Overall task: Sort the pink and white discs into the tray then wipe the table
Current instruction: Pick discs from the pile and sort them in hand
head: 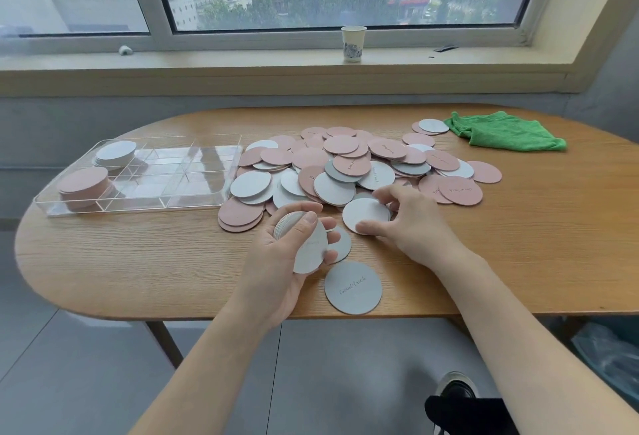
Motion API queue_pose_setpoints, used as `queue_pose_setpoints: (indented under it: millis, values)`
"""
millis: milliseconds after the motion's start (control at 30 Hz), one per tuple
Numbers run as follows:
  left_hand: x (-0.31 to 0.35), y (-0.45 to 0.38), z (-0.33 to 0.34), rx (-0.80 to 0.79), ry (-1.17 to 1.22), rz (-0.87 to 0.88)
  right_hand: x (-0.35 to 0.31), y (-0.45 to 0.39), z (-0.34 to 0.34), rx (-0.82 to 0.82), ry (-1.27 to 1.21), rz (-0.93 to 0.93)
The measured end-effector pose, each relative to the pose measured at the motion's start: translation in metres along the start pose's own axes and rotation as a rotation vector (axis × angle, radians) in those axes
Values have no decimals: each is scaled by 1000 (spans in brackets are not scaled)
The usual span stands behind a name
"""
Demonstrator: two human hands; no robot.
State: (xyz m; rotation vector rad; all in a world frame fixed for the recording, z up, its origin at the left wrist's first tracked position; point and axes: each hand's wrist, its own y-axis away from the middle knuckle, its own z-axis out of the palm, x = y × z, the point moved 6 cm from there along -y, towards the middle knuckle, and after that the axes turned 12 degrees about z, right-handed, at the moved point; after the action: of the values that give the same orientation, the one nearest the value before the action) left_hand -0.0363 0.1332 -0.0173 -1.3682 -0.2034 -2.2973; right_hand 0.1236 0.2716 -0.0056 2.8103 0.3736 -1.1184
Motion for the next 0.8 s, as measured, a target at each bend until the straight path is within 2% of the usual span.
queue_pose_setpoints:
  millis: [367, 600, 800]
  values:
    - [0, -1, 0, -2, -16, -3, -5, 1, 0, 41, -61, 2]
    - [0, -1, 0, -17, -11, -9, 2, 0, -4, 36, -192, 72]
    - [0, 0, 1, -19, -5, -12, 4, 3, -12, 54, -406, 40]
